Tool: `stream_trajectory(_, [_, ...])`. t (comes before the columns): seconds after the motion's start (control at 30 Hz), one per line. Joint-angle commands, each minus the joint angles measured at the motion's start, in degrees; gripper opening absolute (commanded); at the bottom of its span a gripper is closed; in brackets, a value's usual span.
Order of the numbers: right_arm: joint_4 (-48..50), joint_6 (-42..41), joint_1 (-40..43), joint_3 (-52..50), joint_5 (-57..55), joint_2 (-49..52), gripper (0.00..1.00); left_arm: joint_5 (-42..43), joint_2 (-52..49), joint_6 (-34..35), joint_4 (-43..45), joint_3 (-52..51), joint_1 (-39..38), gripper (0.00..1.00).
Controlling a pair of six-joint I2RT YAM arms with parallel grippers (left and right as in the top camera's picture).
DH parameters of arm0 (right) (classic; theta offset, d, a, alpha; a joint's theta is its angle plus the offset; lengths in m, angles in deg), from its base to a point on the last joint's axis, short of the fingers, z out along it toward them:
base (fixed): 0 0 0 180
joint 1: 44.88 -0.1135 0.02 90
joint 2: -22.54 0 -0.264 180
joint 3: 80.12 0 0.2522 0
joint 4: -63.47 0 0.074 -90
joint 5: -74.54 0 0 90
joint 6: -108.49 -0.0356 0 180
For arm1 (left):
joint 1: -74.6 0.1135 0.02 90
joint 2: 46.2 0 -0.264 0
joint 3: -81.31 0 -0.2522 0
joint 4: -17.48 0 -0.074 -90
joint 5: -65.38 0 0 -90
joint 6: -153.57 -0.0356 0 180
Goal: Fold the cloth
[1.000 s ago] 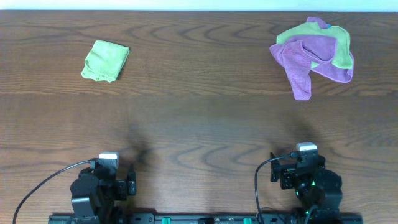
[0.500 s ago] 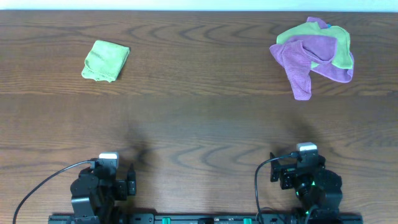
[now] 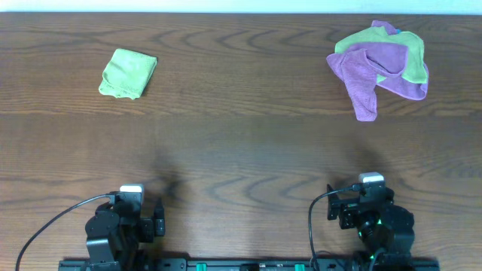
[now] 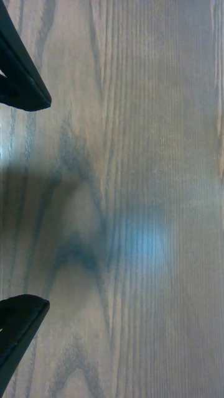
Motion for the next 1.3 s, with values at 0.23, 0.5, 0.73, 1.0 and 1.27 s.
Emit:
stream_trajectory(0.23, [-0.42, 0.68, 0.5, -0.72, -0.35, -0.63, 0.99, -1.66, 0.52, -0.83, -3.02, -0.74, 0.09, 0.95])
stream_trajectory(0.5, [1.99, -4.15, 0.59, 4.09, -0.39, 4.42, 0.99, -1.66, 0.52, -0.83, -3.02, -0.74, 0.09, 0.95])
stream_trajectory(0.73, [1.99, -7.93, 3.98, 20.81, -1.68, 28.72, 0.99, -1.66, 0.52, -0.83, -3.02, -0.74, 0.09, 0.95])
stream_trajectory(1.0, [1.73, -8.79, 4.92, 42.29, -2.97, 56.13, 0.99, -1.66, 0.52, -0.83, -2.99, -0.74, 0.09, 0.95])
stream_trajectory(1.27, [1.64, -8.7, 5.55, 60.54, -3.67, 78.44, 0.99, -1.66, 0.52, -0.83, -3.02, -0.74, 0.09, 0.95])
